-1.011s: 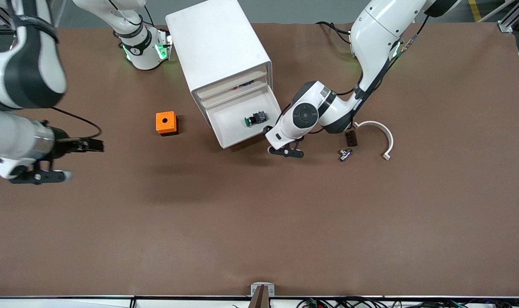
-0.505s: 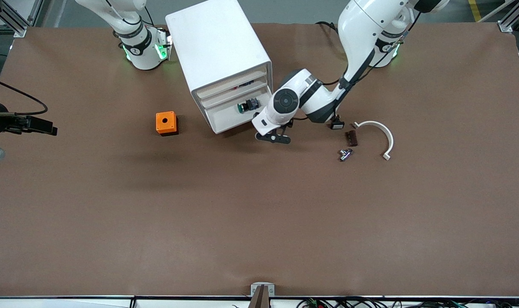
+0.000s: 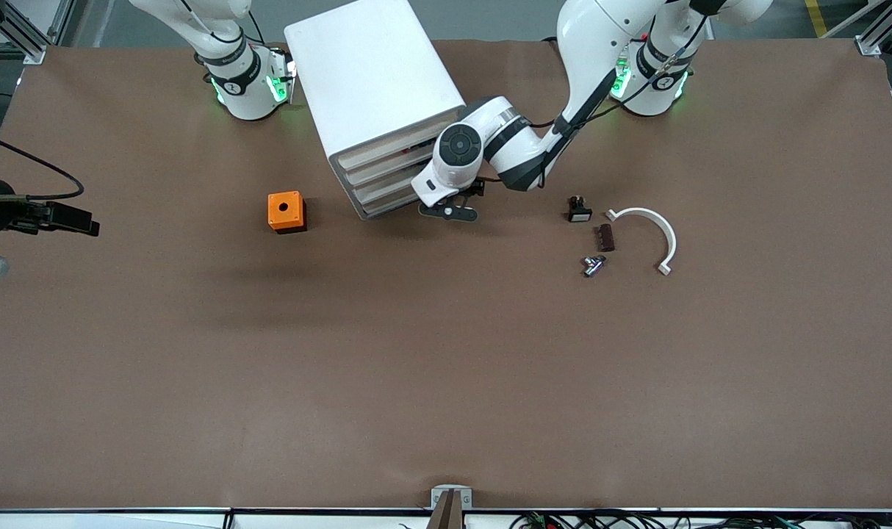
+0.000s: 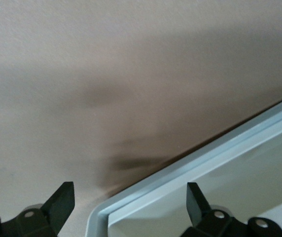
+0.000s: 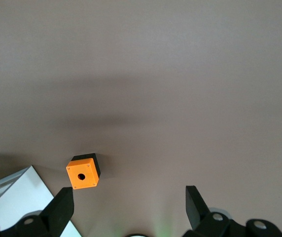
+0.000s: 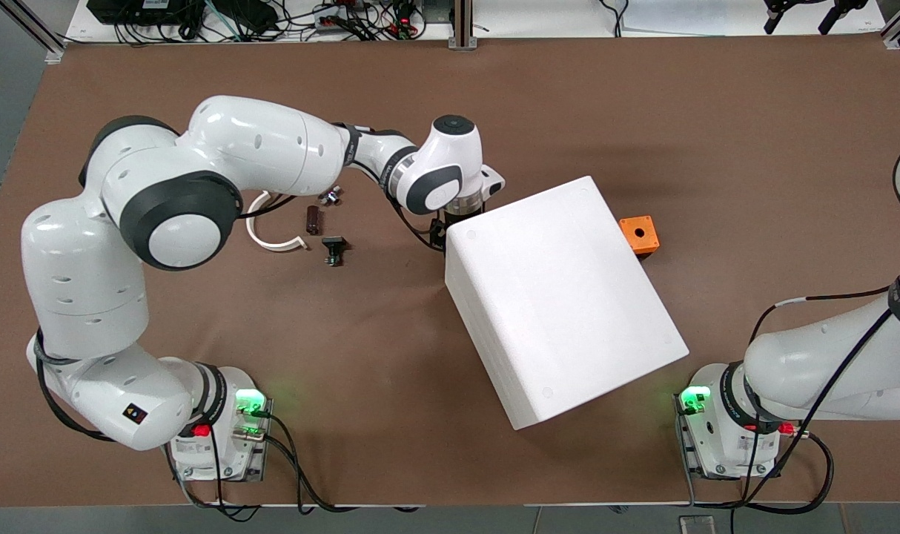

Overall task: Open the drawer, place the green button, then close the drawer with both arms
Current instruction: 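Push the drawer fully closed with the left gripper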

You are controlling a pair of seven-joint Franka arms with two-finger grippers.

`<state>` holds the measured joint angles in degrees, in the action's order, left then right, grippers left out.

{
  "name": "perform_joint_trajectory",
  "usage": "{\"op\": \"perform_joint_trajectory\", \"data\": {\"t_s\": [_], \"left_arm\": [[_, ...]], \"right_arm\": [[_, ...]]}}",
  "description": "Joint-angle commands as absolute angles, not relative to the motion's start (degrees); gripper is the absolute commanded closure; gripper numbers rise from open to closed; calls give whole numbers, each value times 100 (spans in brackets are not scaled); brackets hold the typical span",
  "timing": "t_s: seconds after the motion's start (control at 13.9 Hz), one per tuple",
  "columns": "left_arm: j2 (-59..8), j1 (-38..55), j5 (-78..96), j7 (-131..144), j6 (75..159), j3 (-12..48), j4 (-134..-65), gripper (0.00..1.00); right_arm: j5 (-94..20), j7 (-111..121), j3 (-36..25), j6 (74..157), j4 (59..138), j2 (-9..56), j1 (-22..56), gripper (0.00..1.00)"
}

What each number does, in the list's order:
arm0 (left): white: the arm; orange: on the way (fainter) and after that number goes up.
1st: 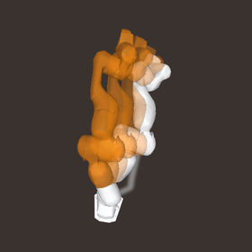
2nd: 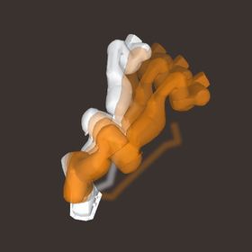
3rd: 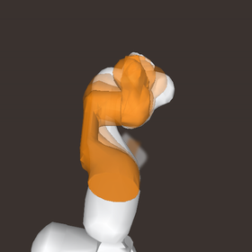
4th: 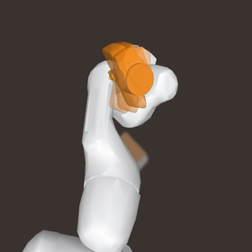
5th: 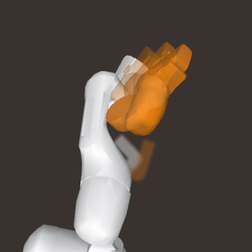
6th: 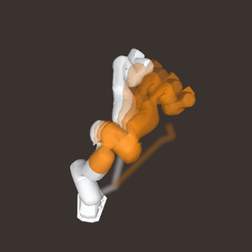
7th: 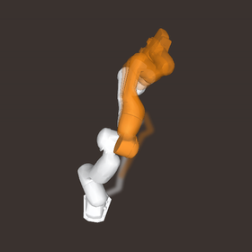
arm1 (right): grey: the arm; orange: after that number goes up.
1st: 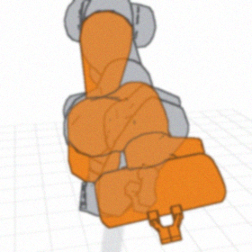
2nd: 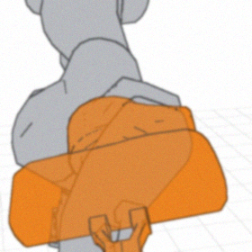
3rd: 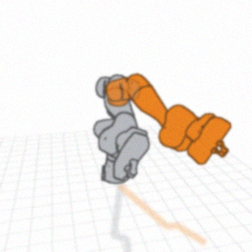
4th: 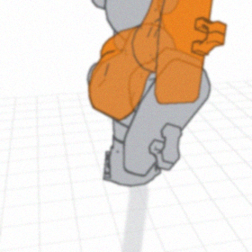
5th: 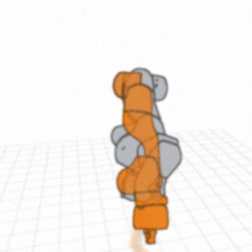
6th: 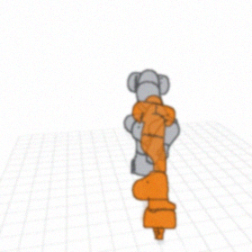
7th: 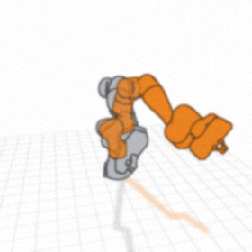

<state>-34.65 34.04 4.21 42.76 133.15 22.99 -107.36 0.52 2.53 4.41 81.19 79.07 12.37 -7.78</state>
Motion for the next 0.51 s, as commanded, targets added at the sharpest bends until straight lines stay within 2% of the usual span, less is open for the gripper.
{"op": "perform_joint_trajectory", "data": {"t_s": [0.0,0.29,0.43], "left_arm": [[-3401,3489,492,4568,13280,2285,-10767,0],[-3349,3437,510,4851,13280,2242,-10679,0],[-3296,3201,510,4869,13237,2224,-10425,0]], "right_arm": [[141,606,527,8104,7673,1345,-923,0],[149,563,501,8060,7524,1327,-940,0],[123,580,501,8025,7357,1310,-1028,0]]}}
